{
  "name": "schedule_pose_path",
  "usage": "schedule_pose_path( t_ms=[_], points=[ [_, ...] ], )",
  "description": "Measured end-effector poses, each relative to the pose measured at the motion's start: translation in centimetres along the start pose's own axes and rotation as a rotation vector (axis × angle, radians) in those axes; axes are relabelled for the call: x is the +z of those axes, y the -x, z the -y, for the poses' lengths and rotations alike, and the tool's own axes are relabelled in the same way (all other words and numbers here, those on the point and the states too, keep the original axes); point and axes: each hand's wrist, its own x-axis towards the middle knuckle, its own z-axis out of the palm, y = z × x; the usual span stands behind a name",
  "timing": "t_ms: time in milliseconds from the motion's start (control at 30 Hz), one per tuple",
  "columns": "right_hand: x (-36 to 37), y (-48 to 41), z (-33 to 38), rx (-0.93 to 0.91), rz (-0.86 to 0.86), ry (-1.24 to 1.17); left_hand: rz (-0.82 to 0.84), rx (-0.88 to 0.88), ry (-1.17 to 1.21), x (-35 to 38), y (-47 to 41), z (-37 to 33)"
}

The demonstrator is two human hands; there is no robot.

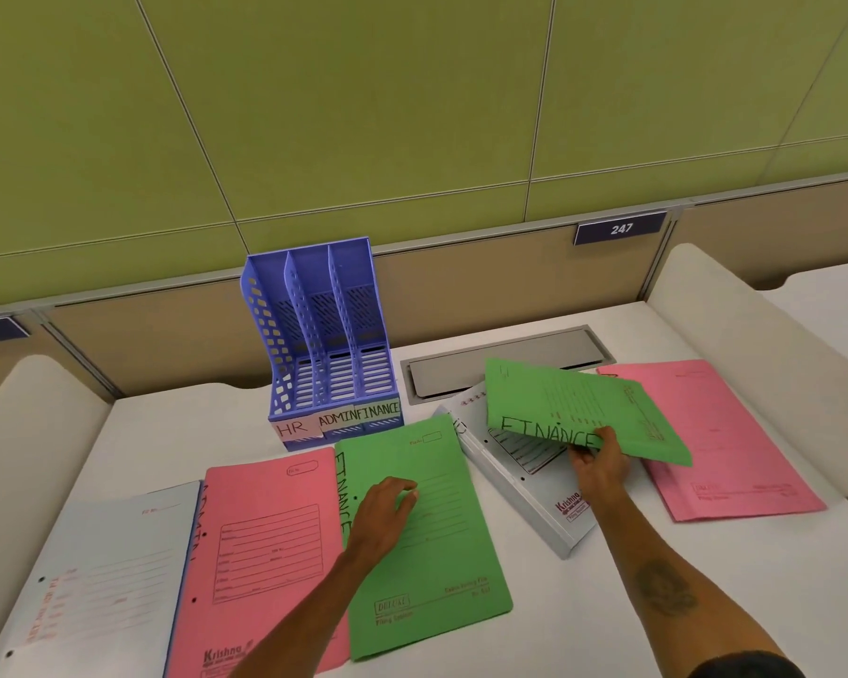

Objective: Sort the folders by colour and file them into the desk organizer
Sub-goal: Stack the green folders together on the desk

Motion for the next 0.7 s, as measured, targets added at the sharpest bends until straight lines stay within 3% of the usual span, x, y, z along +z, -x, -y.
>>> schedule_pose_path(
  t_ms=[100,400,600,700],
  points=[
    [0.3,1.9,-1.4,0.015,0.079,-0.118,0.033,0.014,0.077,-0.2,0.5,-0.4],
    [2.3,8.7,-9.8,0.191,0.379,-0.130,0.106,-0.163,0.764,-3.4,1.1,-2.3],
    [4.2,14.0,-16.6,0.255,0.509,0.019,-0.062,-0.376,1.242,-5.2,0.9,-2.7],
    [4.9,16.1,-19.3,0.289,0.552,0.115,-0.220,-0.475,1.340,-6.3,1.0,-2.0]
  ],
)
